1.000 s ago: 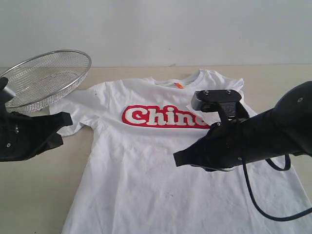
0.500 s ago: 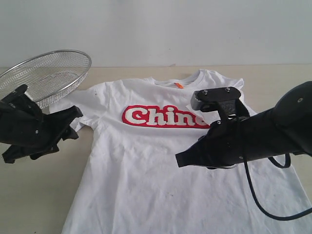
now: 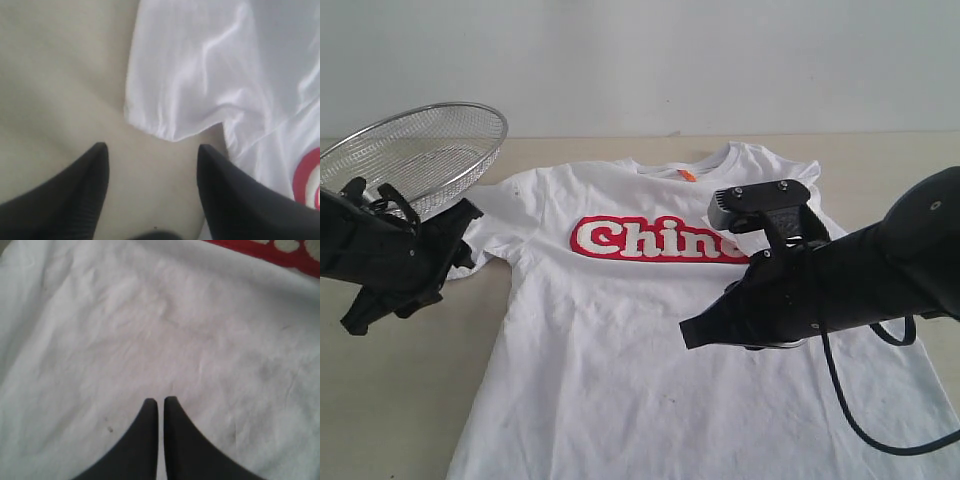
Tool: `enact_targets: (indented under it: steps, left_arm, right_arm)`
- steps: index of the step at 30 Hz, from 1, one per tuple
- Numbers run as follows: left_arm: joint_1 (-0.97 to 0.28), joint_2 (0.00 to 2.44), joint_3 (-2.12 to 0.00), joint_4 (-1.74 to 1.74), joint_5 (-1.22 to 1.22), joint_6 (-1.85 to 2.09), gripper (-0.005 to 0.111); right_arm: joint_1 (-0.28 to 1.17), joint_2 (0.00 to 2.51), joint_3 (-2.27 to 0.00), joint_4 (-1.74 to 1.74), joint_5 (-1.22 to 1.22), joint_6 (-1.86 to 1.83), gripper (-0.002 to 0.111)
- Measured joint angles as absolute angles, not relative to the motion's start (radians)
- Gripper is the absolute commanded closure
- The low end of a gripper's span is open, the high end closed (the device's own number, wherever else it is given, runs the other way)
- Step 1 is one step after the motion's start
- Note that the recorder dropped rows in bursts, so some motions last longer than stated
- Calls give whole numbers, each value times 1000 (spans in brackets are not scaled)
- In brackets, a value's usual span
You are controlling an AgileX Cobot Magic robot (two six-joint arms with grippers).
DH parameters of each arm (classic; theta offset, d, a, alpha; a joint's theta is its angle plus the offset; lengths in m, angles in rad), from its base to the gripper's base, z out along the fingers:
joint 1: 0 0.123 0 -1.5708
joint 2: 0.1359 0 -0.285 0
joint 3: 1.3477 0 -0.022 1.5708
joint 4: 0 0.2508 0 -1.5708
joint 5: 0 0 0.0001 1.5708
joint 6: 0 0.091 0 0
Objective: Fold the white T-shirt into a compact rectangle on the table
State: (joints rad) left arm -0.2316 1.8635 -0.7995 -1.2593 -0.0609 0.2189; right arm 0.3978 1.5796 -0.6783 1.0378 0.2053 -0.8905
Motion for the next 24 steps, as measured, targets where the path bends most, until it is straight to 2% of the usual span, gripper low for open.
enact_targets:
  steps: [9, 24]
  left_arm:
    - [-232, 1900, -806, -1270, -152, 184, 55]
    - [-232, 1953, -893, -1239, -130, 184, 56]
  right_arm:
    - [398, 1580, -678, 1038, 211, -890, 109]
    - [398, 1580, -678, 1036, 213, -893, 109]
